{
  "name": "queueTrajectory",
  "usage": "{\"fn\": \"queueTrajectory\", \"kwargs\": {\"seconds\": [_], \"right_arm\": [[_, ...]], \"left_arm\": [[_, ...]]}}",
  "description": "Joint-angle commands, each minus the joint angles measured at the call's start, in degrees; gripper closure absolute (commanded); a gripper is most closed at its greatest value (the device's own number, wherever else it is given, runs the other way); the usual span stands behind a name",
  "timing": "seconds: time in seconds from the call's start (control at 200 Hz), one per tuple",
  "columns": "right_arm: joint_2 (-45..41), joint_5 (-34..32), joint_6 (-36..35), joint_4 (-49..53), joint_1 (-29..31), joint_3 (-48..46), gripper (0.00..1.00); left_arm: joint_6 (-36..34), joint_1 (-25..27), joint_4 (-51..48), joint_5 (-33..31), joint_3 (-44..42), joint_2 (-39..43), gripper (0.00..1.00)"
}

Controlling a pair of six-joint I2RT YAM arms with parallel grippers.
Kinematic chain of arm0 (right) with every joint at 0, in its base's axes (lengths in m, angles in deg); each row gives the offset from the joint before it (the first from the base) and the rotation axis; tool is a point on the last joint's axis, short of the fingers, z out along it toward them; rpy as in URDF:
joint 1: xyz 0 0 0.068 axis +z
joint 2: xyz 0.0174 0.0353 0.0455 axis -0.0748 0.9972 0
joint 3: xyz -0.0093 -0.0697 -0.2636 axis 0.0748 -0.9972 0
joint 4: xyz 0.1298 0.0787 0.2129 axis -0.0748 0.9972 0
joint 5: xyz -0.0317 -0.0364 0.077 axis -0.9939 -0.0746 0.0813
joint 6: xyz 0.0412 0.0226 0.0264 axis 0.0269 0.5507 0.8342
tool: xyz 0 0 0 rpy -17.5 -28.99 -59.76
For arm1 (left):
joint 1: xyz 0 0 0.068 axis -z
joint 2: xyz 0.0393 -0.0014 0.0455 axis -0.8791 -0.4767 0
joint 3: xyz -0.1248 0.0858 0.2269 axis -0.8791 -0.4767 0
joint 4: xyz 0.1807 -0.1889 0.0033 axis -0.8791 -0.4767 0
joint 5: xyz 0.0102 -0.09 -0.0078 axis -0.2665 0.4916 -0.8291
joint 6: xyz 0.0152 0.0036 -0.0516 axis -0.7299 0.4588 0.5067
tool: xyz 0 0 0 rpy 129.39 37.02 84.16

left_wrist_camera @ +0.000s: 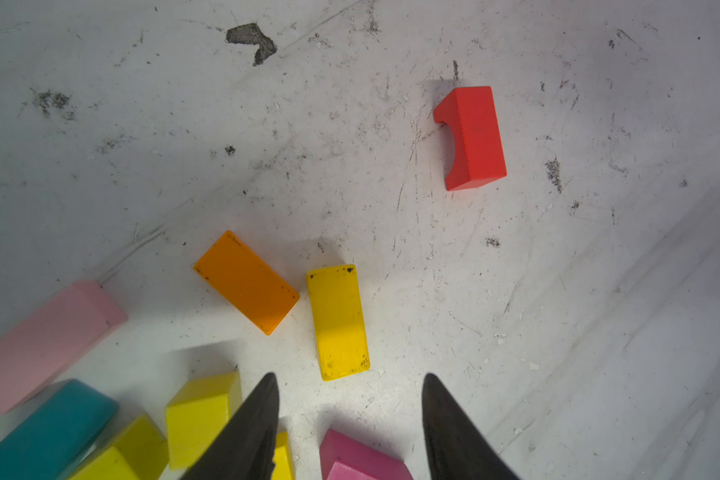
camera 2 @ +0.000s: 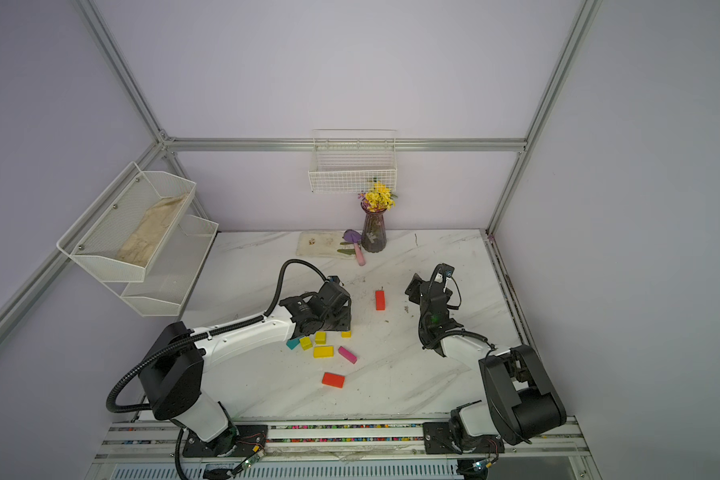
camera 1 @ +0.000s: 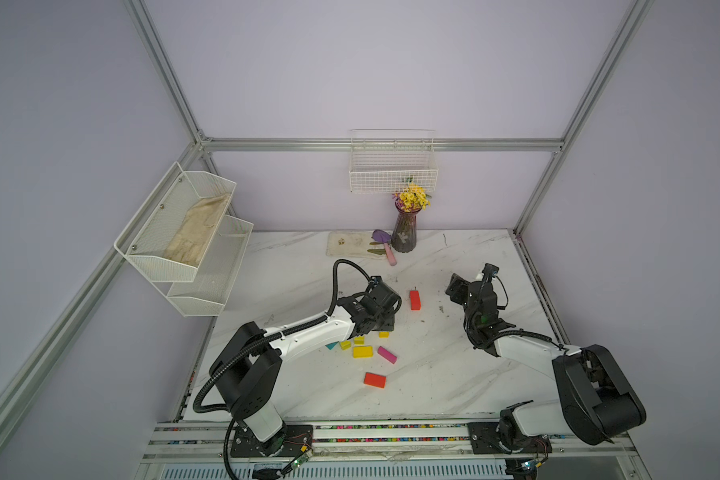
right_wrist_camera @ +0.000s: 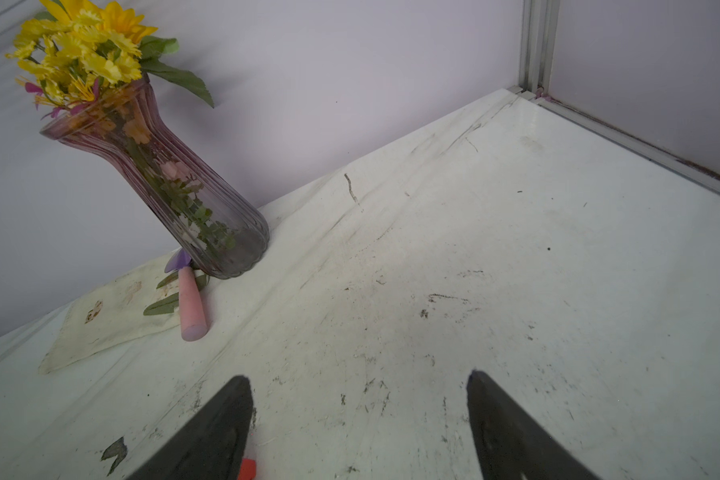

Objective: Build the wood block tower
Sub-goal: 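Release the red block with the right gripper while the left grasps a yellow block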

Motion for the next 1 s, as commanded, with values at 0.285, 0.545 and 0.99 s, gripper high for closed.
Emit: {"fn": "queueTrajectory", "kwargs": {"seconds": [0.285,0.545,0.99], "right_arm": [[-0.4,-0.8,0.0,-2.6,-0.1,0.4,0.18],[0.2,-0.7,0.0,-2.3,-0.1,0.9,0.18],[0.7,-0.6,0.0,-2.0,-0.1,1.3,0.18]], "left_arm": [[1.3,1.7,-1.7,-0.2,9.7,-9.2,0.55],[1.1,1.9,-4.7,-1.9,13.1,-13.3,0.57],[1.3,1.9,-6.0,-3.0,12.8,-14.4,0.43]]}}
